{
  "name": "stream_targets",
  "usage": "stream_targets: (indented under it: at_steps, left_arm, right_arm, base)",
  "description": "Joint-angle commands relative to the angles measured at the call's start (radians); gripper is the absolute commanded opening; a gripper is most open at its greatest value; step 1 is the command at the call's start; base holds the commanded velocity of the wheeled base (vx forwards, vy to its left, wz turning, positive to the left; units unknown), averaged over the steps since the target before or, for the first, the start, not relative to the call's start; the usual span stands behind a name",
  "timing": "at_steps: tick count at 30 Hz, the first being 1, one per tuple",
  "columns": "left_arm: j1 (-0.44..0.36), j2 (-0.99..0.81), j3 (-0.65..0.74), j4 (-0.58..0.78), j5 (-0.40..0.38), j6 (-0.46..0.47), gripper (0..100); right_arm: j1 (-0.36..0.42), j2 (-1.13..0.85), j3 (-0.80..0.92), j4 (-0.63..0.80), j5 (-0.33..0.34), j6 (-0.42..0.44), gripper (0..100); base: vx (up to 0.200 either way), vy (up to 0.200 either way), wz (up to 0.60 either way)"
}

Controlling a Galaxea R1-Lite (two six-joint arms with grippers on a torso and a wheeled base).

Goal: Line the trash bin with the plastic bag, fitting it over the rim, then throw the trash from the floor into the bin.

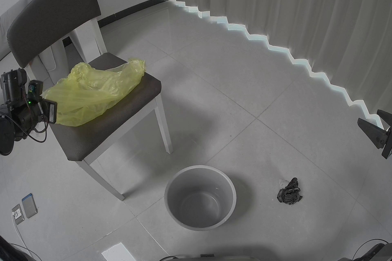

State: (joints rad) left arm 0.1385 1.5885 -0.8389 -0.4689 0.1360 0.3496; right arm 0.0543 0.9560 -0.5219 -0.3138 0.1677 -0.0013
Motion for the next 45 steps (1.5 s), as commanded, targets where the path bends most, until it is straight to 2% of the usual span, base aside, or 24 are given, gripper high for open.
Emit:
stream_targets:
  at_steps: [1, 3, 4, 5, 6, 8, 15, 19, 26, 29, 34, 41, 45]
  left_arm:
    - [-0.234, -0.225, -0.066, 0.055, -0.049, -0.027, 0]
    - [-0.263, -0.245, -0.083, 0.076, -0.059, -0.031, 0]
    - [-0.339, -0.292, -0.131, 0.138, -0.102, -0.054, 0]
    - [-0.339, -0.292, -0.131, 0.138, -0.102, -0.054, 0]
    - [-0.401, -0.325, -0.154, 0.158, -0.156, -0.08, 0]
    - [-0.453, -0.352, -0.158, 0.162, -0.2, -0.081, 0]
    - [-0.556, -0.371, -0.186, 0.199, -0.205, -0.073, 0]
    - [-0.636, -0.381, -0.221, 0.245, -0.214, -0.07, 0]
    - [-0.682, -0.377, -0.213, 0.268, -0.214, -0.07, 0]
    - [-0.698, -0.378, -0.206, 0.274, -0.214, -0.07, 0]
    - [-0.717, -0.386, -0.187, 0.273, -0.216, -0.07, 0]
    - [-0.738, -0.41, -0.195, 0.273, -0.216, -0.069, 0]
    - [-0.746, -0.412, -0.21, 0.273, -0.216, -0.069, 0]
  right_arm:
    - [0.05, -0.002, 0.002, -0.001, 0.0, 0.0, 100]
    - [0.056, 0.0, -0.004, -0.001, 0.001, 0.0, 100]
    - [0.073, 0.02, -0.021, -0.005, 0.003, -0.008, 100]
    - [0.073, 0.02, -0.021, -0.005, 0.003, -0.008, 100]
    - [0.101, 0.038, -0.04, -0.011, 0.012, -0.011, 100]
    - [0.139, 0.06, -0.049, -0.021, 0.027, -0.008, 100]
    - [0.173, 0.168, -0.061, -0.087, 0.055, -0.003, 100]
    - [0.214, 0.273, -0.076, -0.185, 0.062, 0.0, 100]
    - [0.226, 0.403, -0.165, -0.232, 0.062, 0.004, 100]
    - [0.23, 0.438, -0.208, -0.234, 0.067, 0.032, 100]
    - [0.246, 0.491, -0.271, -0.249, 0.112, 0.076, 100]
    - [0.248, 0.598, -0.366, -0.249, 0.11, 0.084, 100]
    - [0.268, 0.633, -0.366, -0.245, 0.112, 0.087, 100]
  base:
    - [0.0, 0.0, 0.0]
    - [0.0, 0.0, 0.0]
    - [0.0, 0.0, 0.0]
    - [0.0, 0.0, 0.0]
    - [0.0, 0.0, 0.0]
    - [0.0, 0.0, 0.0]
    - [0.0, 0.0, 0.0]
    - [0.0, 0.0, 0.0]
    - [0.0, 0.0, 0.0]
    - [0.0, 0.0, 0.0]
    - [0.0, 0.0, 0.0]
    - [0.0, 0.0, 0.0]
    - [0.0, 0.0, 0.0]
